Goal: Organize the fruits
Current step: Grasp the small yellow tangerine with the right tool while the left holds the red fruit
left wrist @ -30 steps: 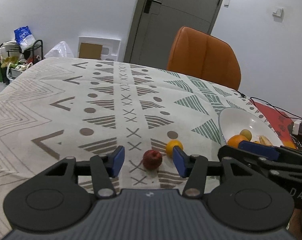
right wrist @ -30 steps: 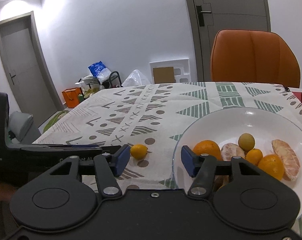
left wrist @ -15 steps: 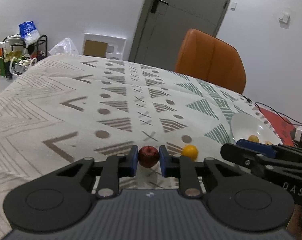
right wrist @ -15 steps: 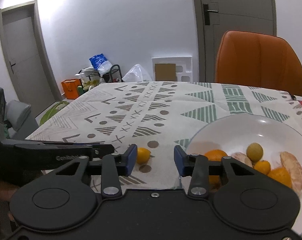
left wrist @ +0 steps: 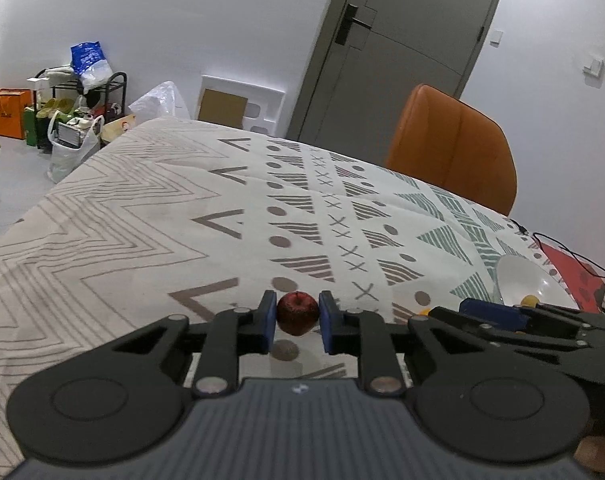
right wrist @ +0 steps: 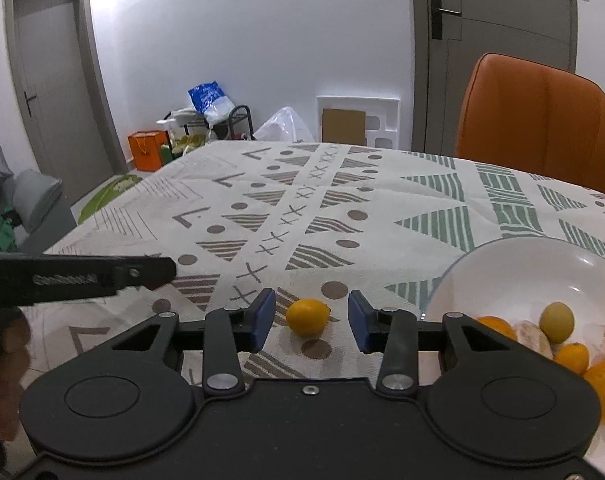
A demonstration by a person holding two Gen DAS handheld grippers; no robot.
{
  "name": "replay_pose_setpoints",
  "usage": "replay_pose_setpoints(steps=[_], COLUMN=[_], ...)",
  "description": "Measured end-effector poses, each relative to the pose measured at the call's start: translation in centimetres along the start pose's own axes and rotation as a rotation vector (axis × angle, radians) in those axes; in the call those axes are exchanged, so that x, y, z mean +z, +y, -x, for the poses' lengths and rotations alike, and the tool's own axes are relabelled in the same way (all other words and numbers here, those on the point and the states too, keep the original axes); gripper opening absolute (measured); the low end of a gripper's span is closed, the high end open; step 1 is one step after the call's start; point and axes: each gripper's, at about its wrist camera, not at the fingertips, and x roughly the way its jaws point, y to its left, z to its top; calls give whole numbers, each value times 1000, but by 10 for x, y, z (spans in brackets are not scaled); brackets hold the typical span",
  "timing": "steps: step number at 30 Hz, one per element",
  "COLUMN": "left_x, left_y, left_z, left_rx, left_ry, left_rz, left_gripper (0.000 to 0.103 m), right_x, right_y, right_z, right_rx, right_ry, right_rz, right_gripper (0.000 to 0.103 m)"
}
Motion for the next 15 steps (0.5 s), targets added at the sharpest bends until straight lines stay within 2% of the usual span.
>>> replay_pose_setpoints(steps=[5, 8, 10, 15], left_x=[2, 2, 2, 1], left_y=[10, 15, 16, 15], left_z=[5, 8, 9, 14], left_rx=[11, 15, 16, 5], left_ry=[-10, -13, -14, -21], left_rz=[15, 21, 25, 22], left_gripper=[21, 21, 21, 21], right_x=[1, -1, -1, 1], right_y=[8, 12, 13, 17], right_z=[-13, -19, -18, -4], right_rx=[-19, -31, -6, -5], right_ry=[28, 46, 55, 26], right_rz=[45, 74, 67, 72], right_gripper=[40, 24, 22, 22])
